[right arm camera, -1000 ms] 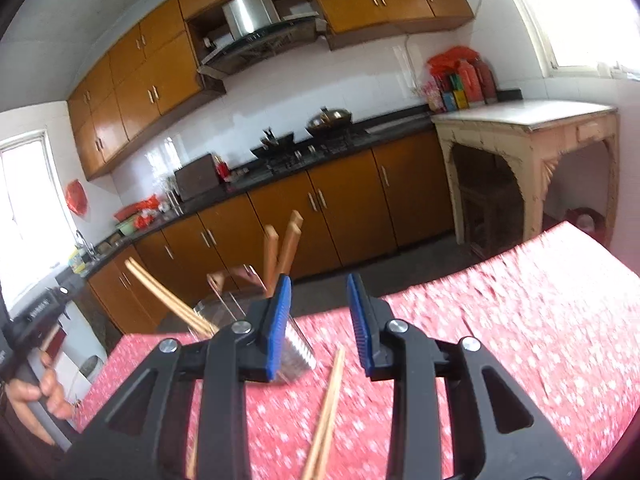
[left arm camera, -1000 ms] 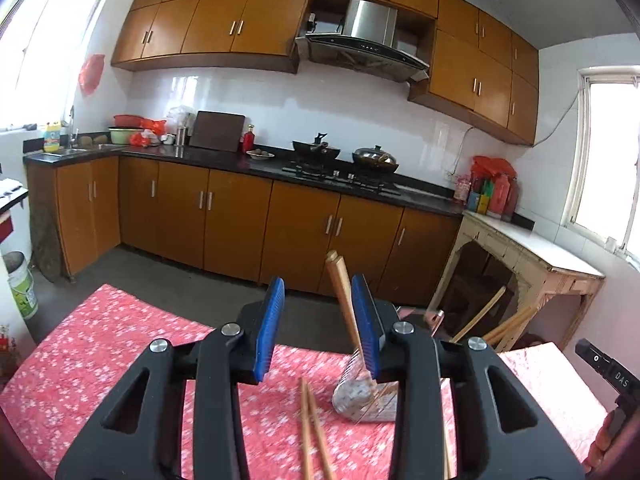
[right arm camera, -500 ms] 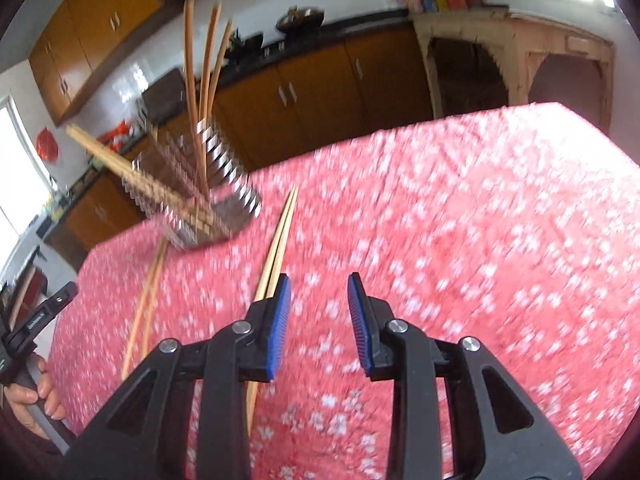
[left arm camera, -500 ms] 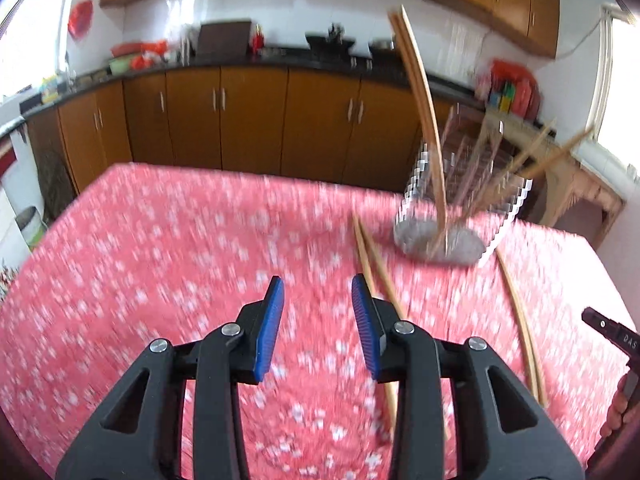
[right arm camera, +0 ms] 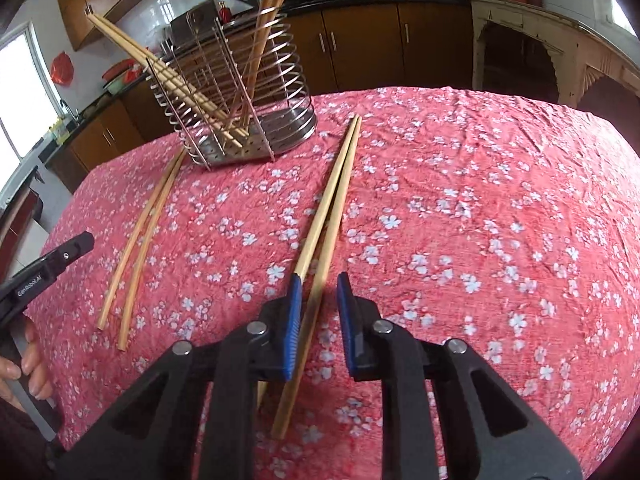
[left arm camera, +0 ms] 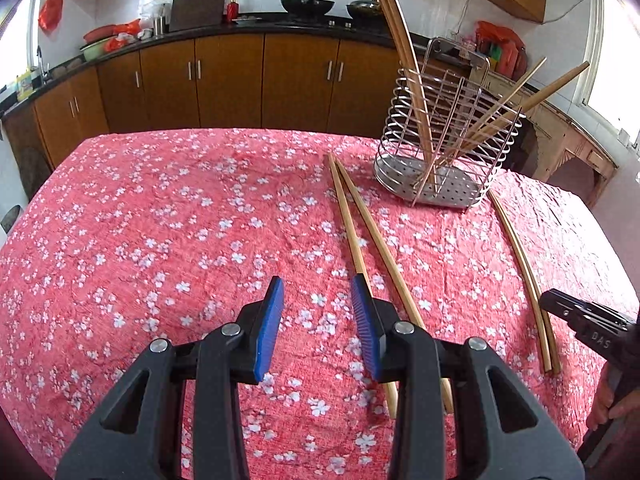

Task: Organize utensils
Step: 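Close the right gripper on a loose chopstick while the left gripper grasps another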

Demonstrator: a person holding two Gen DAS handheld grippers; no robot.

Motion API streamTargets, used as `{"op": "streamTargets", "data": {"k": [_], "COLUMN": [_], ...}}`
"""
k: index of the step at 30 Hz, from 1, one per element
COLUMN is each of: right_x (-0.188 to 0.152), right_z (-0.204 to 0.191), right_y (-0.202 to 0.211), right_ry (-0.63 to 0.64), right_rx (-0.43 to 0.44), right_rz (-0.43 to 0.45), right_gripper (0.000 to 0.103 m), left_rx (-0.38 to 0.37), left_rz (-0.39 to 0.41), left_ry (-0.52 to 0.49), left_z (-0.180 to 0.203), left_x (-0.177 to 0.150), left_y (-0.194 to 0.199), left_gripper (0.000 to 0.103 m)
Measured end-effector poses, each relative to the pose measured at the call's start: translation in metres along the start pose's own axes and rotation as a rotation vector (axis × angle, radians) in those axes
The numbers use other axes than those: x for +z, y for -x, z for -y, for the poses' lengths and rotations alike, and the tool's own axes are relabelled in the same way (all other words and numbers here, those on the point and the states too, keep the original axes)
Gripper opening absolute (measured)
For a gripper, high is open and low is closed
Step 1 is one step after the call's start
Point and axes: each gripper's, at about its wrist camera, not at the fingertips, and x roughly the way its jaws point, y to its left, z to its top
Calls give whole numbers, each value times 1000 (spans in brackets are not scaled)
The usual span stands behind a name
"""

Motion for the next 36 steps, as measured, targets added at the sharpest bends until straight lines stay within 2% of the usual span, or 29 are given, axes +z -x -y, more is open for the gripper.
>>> {"op": "streamTargets", "data": {"k": [6,13,26,36], "right_x": [2,9,3,4], "right_z": [1,55,61,58], "right_y": [-4,6,11,9], "right_ry": [17,-161,-123,-116], "right_rx": [-60,-158,-166,-169], "right_rz": [12,45,53,50], "right_gripper": [8,8,8,8], "left_rx": [-16,-33,-20,-26], "left_rz": [-29,-59,-95,-90], "left_ry": [-7,-31,-39,-36], "left_z": [5,19,27,24], "left_x": [-2,-8,-13,-13], "left_y": [-5,-10,-24,-25], "left_gripper": [35,35,35,35]}}
